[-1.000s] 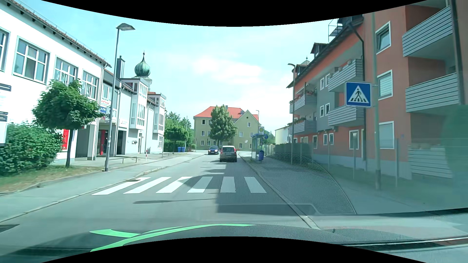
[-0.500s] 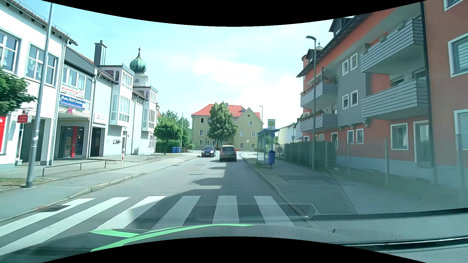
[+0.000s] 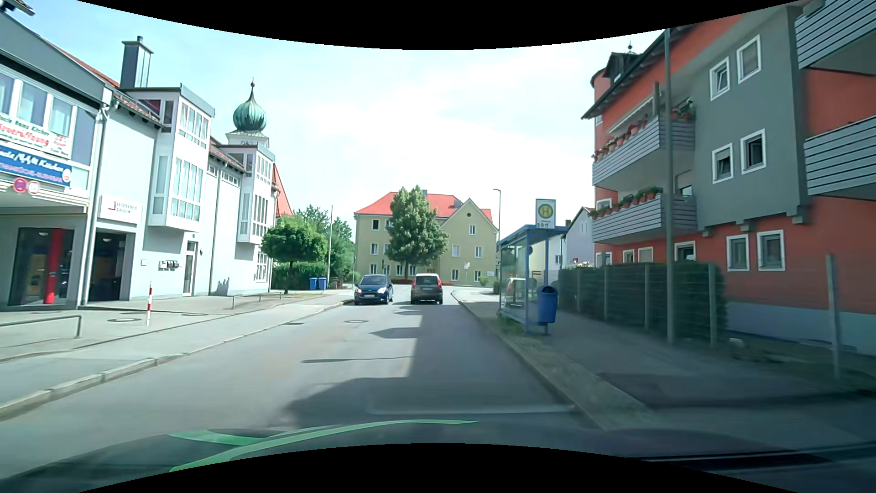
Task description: Follow the waypoints while adhering to traffic rules and regulations
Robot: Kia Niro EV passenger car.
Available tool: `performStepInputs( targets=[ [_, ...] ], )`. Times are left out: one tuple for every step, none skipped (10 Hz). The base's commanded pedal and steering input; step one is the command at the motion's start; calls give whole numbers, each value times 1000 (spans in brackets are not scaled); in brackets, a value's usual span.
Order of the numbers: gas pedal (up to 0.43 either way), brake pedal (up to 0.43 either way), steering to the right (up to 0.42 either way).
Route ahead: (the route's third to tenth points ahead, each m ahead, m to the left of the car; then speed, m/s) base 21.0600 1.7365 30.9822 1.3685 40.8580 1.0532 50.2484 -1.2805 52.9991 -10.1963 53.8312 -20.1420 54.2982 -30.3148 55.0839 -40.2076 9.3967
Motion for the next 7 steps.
performStepInputs(
  targets=[
    [118,0,-3],
    [87,0,-3],
    [87,0,-3],
    [87,0,-3],
    [87,0,-4],
    [87,0,-4],
    [79,0,-4]
  ],
)
